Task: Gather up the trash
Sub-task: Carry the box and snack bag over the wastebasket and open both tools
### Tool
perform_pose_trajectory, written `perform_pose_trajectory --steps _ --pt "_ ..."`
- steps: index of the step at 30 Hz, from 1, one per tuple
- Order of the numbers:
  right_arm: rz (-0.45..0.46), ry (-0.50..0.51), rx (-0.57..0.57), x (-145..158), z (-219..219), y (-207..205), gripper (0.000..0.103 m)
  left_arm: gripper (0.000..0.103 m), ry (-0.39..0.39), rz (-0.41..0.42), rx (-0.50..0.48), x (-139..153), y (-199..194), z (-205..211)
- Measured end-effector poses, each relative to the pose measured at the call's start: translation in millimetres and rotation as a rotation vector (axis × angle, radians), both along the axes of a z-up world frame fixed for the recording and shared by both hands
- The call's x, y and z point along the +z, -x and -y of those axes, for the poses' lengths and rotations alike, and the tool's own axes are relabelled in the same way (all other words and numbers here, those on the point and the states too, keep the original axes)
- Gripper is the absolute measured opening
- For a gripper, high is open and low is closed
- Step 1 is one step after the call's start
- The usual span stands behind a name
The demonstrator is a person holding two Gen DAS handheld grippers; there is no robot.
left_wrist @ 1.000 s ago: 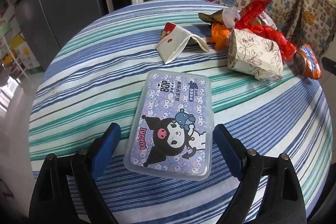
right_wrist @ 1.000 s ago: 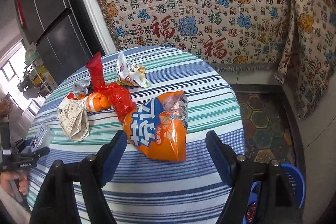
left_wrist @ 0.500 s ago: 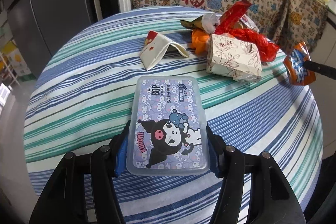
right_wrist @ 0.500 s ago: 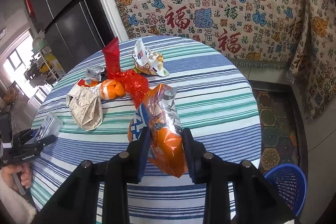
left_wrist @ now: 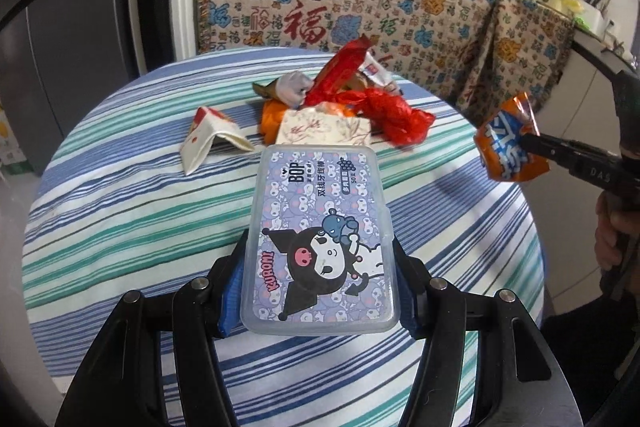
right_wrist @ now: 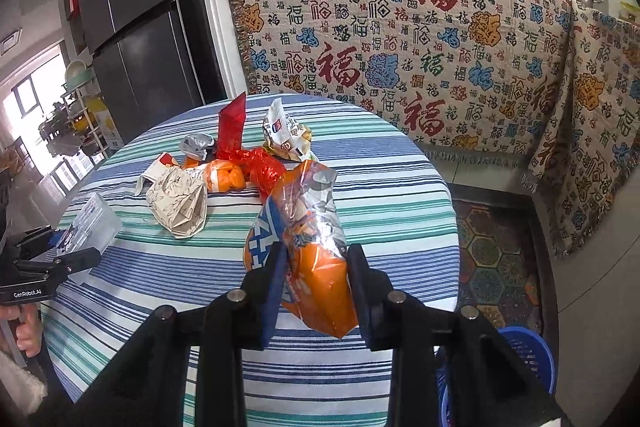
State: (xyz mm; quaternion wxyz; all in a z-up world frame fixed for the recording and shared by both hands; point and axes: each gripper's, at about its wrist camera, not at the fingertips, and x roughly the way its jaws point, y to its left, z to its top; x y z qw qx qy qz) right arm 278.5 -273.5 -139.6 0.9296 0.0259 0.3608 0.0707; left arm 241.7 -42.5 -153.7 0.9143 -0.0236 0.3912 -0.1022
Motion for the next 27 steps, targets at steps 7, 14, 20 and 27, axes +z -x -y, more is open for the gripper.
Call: perform_pose_trajectory --steps 7,14,20,27 --pt "0.036 -0.004 -0.034 15.7 22.3 20.8 0.031 0.062 0.027 0.031 -0.068 18.9 -3.2 44.4" --pt "0.051 -0.004 -0.119 20.6 70.3 48.2 0.031 0.062 0.028 0.035 -0.166 26.8 -8.0 102.5" --pt "0.04 -0.012 -0.25 14.7 132.8 76.8 0.032 0.062 0.028 0.034 -0.279 31.2 -11.9 168.9" --pt "0.002 -0.012 -0.407 -3.0 203.9 111.9 0.032 0.062 0.056 -0.021 -0.418 21.6 -21.5 260.0"
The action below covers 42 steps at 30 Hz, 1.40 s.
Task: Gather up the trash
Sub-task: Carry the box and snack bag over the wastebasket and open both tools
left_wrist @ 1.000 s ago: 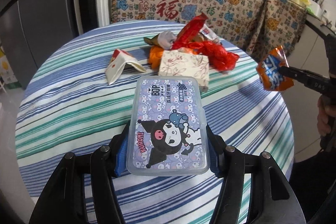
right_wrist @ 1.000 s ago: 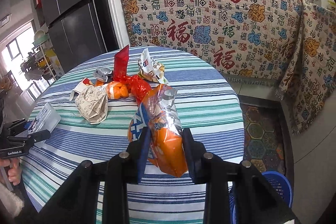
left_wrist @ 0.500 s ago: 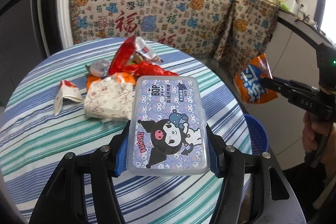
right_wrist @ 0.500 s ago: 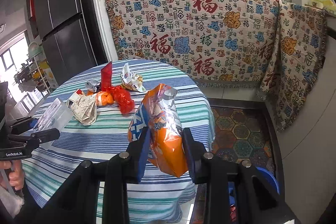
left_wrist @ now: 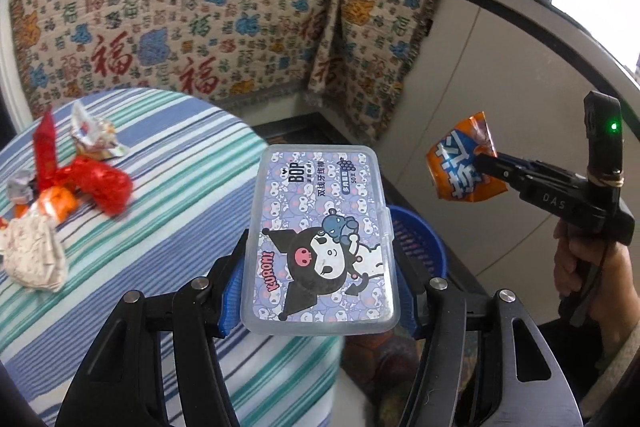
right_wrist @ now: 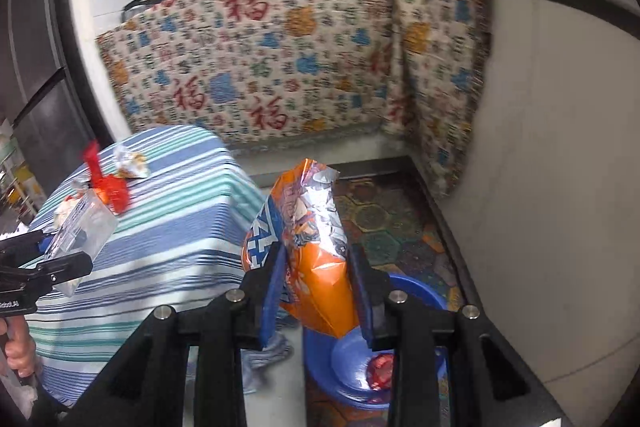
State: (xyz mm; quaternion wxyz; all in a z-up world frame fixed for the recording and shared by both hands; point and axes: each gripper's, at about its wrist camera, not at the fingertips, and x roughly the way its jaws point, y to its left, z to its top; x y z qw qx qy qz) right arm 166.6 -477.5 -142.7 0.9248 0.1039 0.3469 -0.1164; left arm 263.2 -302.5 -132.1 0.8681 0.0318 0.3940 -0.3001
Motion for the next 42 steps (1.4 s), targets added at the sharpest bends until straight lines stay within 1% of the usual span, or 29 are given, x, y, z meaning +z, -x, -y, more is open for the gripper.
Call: perform_pose_trajectory --steps 2,7,12,15,22,29,35,38,39,40,41,42 --pt "-0.04 -0.025 -0.047 -12.4 23.9 7.5 0.032 0.062 -0.001 -0.013 -0.039 -4.5 -1.3 25.4" --pt "-0.073 -0.062 -0.107 -30.5 62.2 20.7 0.033 0.062 -0.014 -0.035 -0.112 -21.4 -4.7 87.5" --pt "-0.087 -0.094 -0.145 -47.9 88.9 25.4 0.033 0.062 -0.022 -0.049 -0.146 -41.1 -12.9 129.8" --pt "-0.109 -0.121 -0.157 -59.6 101.4 23.1 0.034 0.062 -0.037 -0.059 -0.155 -52.9 -21.4 146.7" --pt "-0.142 -0.175 -0.19 -80.2 122.9 15.4 0.035 0.062 -0.063 -0.095 -0.171 -75.3 -37.9 175.5" --pt "-0.156 -0.211 -0.207 -92.8 137.8 14.2 0.035 0.062 -0.077 -0.116 -0.189 -90.8 -41.0 188.4" --pt "-0.176 -0.228 -0.217 -101.4 144.8 13.6 0.036 0.062 -0.07 -0.147 -0.184 -100.2 -46.3 196.6" --pt "-0.171 -0.245 -0.225 -104.9 148.6 14.0 0.039 0.063 -0.071 -0.153 -0.191 -104.5 -49.2 202.3" --pt "-0.168 -0.252 -0.232 -105.9 150.3 14.3 0.042 0.063 -0.073 -0.157 -0.196 -106.3 -49.5 204.2" --pt "-0.16 -0.266 -0.235 -106.4 152.3 14.6 0.052 0.063 -0.077 -0.158 -0.2 -108.5 -50.2 205.2" --pt "-0.153 -0.272 -0.242 -106.8 153.6 14.5 0.056 0.065 -0.078 -0.158 -0.206 -110.4 -50.6 206.5" --pt "-0.148 -0.276 -0.248 -107.0 154.8 14.6 0.057 0.071 -0.079 -0.16 -0.211 -112.8 -51.9 209.3"
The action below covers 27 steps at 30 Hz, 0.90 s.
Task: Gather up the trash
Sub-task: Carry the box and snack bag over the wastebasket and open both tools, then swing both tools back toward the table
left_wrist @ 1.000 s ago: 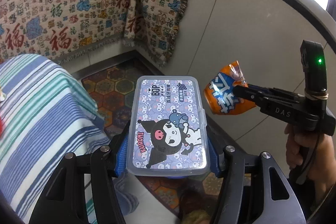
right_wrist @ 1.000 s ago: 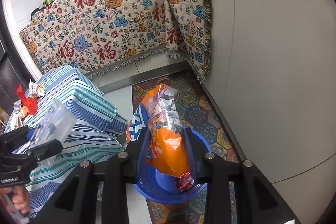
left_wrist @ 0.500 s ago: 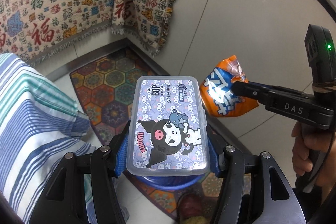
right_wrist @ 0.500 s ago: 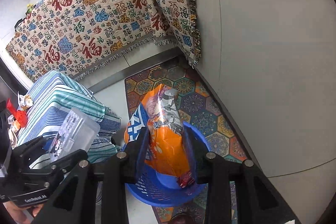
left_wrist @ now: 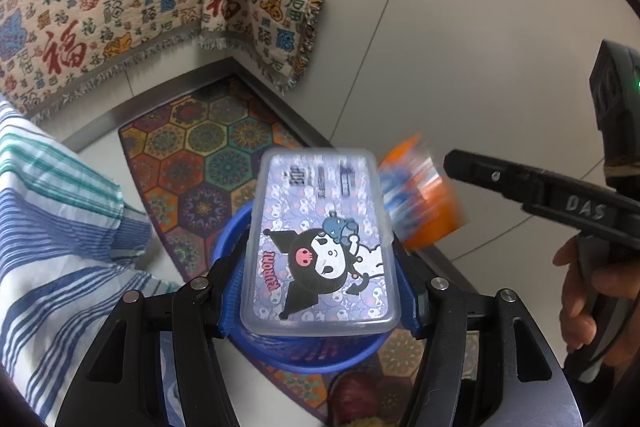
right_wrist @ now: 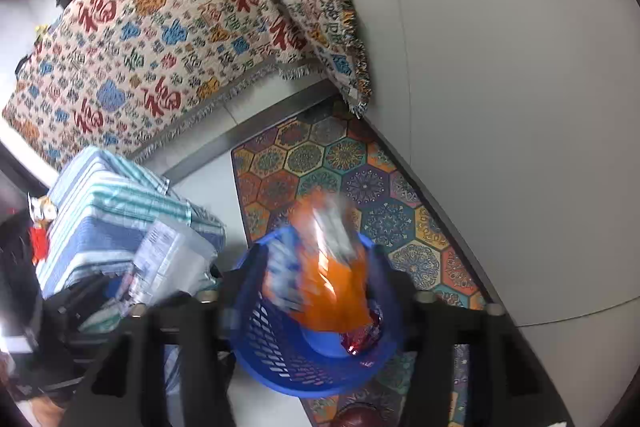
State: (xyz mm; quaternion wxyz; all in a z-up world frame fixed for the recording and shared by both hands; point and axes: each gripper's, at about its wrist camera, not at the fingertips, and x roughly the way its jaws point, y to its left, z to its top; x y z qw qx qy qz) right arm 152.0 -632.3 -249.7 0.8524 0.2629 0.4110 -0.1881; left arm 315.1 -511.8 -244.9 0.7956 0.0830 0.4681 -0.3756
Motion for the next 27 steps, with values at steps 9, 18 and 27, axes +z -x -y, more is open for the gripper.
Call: perform_pose_trajectory --steps 9,18,27 --pt "0.067 0.085 -0.072 27.5 6.2 10.7 0.057 0.083 0.048 0.004 0.011 7.5 -4.2 0.0" --pt "0.196 0.275 0.047 85.8 -52.0 0.3 0.057 0.095 0.114 0.124 0.089 75.5 32.2 -99.3" --pt "0.245 0.341 0.339 106.6 -184.6 -47.2 0.062 0.095 -0.049 0.186 0.349 67.8 66.8 -281.1"
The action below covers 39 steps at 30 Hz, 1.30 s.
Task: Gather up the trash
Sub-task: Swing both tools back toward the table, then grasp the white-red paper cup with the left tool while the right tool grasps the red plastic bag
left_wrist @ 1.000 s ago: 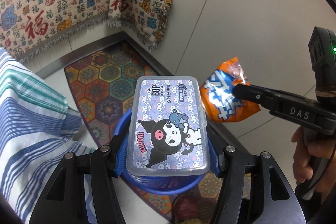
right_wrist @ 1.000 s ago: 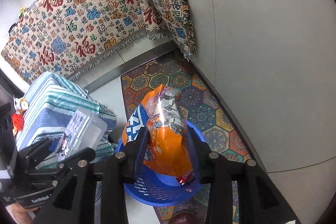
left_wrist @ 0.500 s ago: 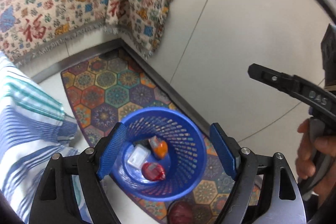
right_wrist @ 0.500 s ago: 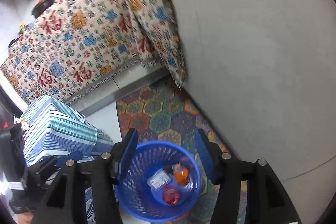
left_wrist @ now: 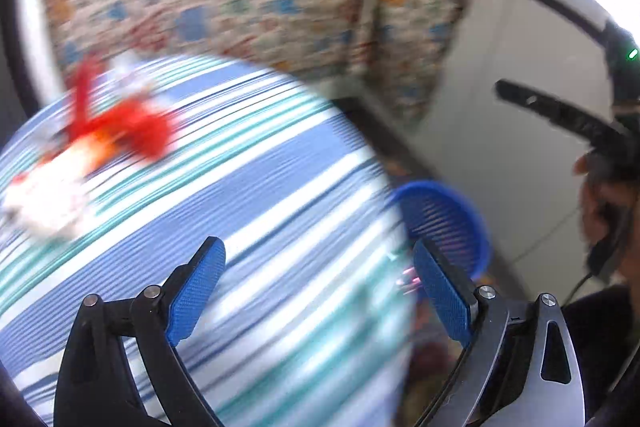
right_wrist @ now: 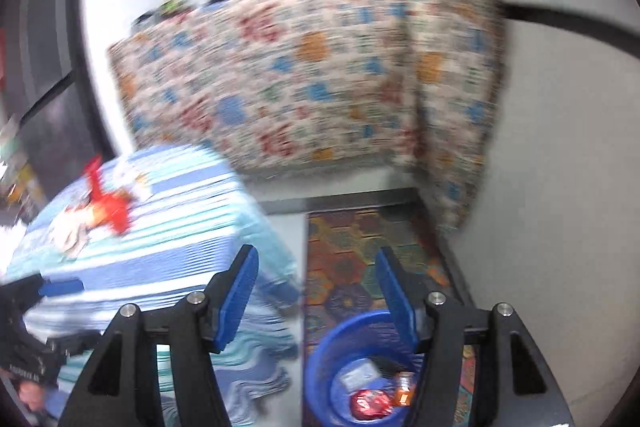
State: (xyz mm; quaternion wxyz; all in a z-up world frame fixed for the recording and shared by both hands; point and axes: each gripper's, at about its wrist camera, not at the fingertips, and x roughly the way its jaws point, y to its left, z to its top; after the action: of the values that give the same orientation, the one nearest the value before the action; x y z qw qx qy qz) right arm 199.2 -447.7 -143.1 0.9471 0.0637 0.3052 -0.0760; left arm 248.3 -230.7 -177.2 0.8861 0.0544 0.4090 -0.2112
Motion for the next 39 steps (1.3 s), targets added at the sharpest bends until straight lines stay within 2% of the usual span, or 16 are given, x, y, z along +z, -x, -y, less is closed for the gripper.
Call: perform_pose_trajectory --steps 4,8,14,20,22,26,29,32,36,39 --pt "-0.058 0.014 0.171 -12.2 -74.4 -27.0 0.062 0.095 -0.044 -0.045 0.13 -16.9 -5.5 -72.5" --pt "-0.124 0.033 0.331 -33.6 -149.4 -50.1 0.062 0.095 -0.059 -0.065 0.224 -25.8 -11.8 -122.6" --pt "-0.245 0.079 0.438 -71.0 -210.4 -74.2 0.062 0.095 -0.059 -0.072 0.288 -34.0 -18.8 -167.2" --pt "-0.229 0.068 0.436 -73.8 -217.4 -88.4 0.066 0.096 -0.097 -0.073 0.354 -35.3 -31.9 -189.6" --pt "-0.225 0.069 0.438 -73.5 -219.0 -90.9 0.069 0.095 -0.087 -0.08 0.397 -33.4 -38.6 -205.2" --pt "-0.229 0.067 0.441 -74.1 -220.6 -97.1 0.07 0.094 0.058 -0.046 0.502 -8.2 -61.9 -248.2" --pt "-0.236 0.063 0.438 -73.4 -220.6 -99.2 0.069 0.093 0.094 -0.006 0.543 8.1 -87.4 -258.2" --pt "-0.203 0.025 0.412 -65.6 -212.2 -100.6 0.068 0.086 0.081 -0.033 0.553 4.4 -117.1 -255.1" --pt "-0.109 0.0 0.383 -44.9 -194.6 -112.0 0.068 0.086 0.016 -0.073 0.573 -15.0 -145.8 -249.7" --pt "-0.098 0.001 0.407 -37.0 -191.0 -137.1 0.068 0.087 0.019 -0.086 0.583 -23.6 -152.0 -248.7"
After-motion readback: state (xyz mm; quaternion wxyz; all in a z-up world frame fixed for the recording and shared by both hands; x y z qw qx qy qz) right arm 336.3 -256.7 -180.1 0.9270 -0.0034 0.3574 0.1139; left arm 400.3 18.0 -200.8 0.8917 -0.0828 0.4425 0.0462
